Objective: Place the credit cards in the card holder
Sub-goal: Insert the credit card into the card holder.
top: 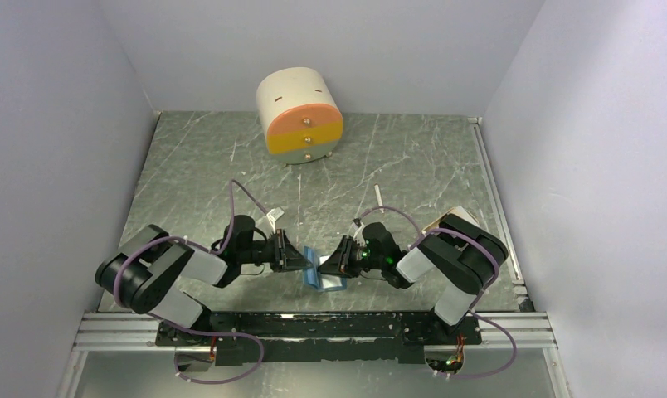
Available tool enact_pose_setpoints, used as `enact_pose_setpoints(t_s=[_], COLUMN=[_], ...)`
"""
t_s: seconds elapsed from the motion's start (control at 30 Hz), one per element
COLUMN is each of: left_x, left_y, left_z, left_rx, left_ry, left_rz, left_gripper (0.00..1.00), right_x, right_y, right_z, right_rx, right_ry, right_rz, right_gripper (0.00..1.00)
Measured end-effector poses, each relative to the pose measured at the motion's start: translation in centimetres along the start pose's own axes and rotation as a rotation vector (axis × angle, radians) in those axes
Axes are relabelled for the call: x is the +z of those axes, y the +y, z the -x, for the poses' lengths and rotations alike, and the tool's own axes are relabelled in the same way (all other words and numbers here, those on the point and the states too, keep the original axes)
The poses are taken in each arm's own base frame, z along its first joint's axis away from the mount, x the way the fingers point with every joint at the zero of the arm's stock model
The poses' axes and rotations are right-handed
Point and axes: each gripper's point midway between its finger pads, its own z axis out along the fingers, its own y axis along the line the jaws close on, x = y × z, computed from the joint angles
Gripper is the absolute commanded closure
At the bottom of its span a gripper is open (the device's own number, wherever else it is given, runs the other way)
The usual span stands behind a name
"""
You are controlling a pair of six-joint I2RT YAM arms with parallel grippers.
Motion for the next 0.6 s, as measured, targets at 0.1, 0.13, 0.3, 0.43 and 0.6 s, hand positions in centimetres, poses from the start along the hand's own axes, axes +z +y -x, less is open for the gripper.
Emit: enact_pose_setpoints(t_s=[0.1,0.13,0.3,0.43,0.6], left_x=[0.0,0.1,0.1,0.4,0.9], left_y=[0.0,0.0,0.0,0.3,0.2], left_z=[0.0,0.0,0.0,0.2,1.1], left_rx=[0.001,0.001,-0.003,-0.017,0.011], left_ry=[-0.002,-0.002,-0.001,0.013,0.015], left_rz=[-0.005,-0.007,-0.006,0.021,0.103], left_gripper=[0.88,0.91,0.91,0.90,0.91], right_x=[0.0,0.0,0.0,0.0,0.2], right_y=[0.0,0.0,0.0,0.0,0.1], right_z=[0.0,0.0,0.0,0.1,0.9], right_rx=[0.000,0.000,0.000,-0.006,-0.061], right_ry=[0.000,0.000,0.000,-0.002,-0.014], right_rz=[0.001,0.001,-0.001,-0.013,-0.074], right_gripper=[0.77,0.77,0.77,0.76,0.75])
